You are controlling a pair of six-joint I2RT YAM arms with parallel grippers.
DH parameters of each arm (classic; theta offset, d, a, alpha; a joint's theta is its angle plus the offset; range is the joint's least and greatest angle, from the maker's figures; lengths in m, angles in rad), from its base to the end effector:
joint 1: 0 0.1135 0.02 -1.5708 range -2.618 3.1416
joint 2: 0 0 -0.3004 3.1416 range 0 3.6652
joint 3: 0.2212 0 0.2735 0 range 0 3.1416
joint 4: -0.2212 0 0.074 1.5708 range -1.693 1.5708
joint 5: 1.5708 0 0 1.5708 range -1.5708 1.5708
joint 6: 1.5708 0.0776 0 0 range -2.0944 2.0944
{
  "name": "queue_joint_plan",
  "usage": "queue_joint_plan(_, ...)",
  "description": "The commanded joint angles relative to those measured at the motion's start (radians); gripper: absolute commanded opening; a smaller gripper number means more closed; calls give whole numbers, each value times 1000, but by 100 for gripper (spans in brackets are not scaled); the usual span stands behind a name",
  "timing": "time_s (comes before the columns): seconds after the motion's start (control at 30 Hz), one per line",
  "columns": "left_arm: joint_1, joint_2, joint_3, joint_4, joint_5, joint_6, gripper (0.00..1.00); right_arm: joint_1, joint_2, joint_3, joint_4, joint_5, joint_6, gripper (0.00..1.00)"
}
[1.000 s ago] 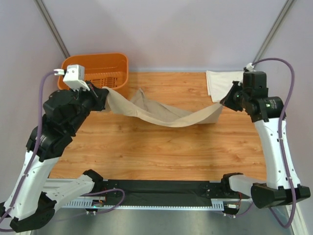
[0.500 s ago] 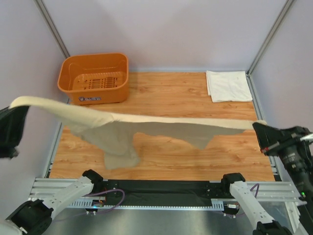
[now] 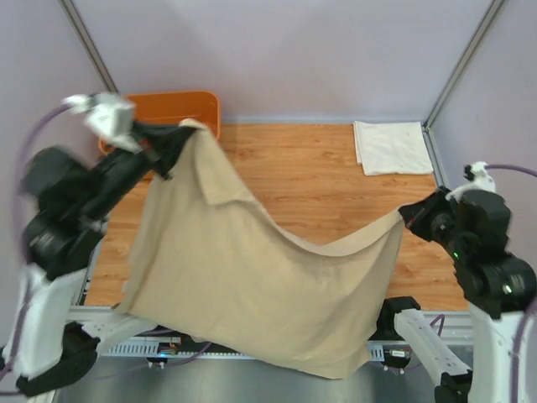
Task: Fold and stack the t-shirts
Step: Flatten the tshirt out
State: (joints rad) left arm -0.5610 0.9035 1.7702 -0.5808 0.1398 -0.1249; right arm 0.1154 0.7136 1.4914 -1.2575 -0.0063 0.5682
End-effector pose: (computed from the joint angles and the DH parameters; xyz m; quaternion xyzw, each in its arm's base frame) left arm 0.0838 -0.0655 0.6342 0.1839 0.5714 -0.3080 0.7381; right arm 0.0748 0.0092 0.4702 0.1903 0.8334 0.1765 0.4880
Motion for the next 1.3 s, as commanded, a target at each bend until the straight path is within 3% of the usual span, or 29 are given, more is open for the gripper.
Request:
queue_joint_plan(0.0,15,237,-141,143,-57,94,0,-3,101,-163,171,179,-17,0)
queue_joint_plan(0.13,56,496,-199,333,-49,114,0,-31,246,-344,435,307,-76,0)
queue_joint_plan(0.3,113,874,-56,458,-17,77,0,-208,464,-418,660,223,-97,0)
queue_joint_plan(0.37,134,1001,42,455,12,55,0,-270,602,-405,700,168,-102,0)
queue_joint_plan(0.53,142,1150,195,424,24,16,0,-341,759,-326,676,63,-142,0)
queue_joint_plan(0.7,142,1077,157,435,20,2,0,-347,774,-264,635,40,-169,0)
queue_joint_plan(0.83,142,915,95,424,-5,19,0,-346,716,-197,558,26,-159,0)
queue_joint_plan(1.03,142,601,20,391,-61,44,0,-344,440,-181,455,-47,-85,0)
queue_joint_plan(1.27,142,195,-12,303,-108,54,0,-306,127,-54,209,-96,-33,0)
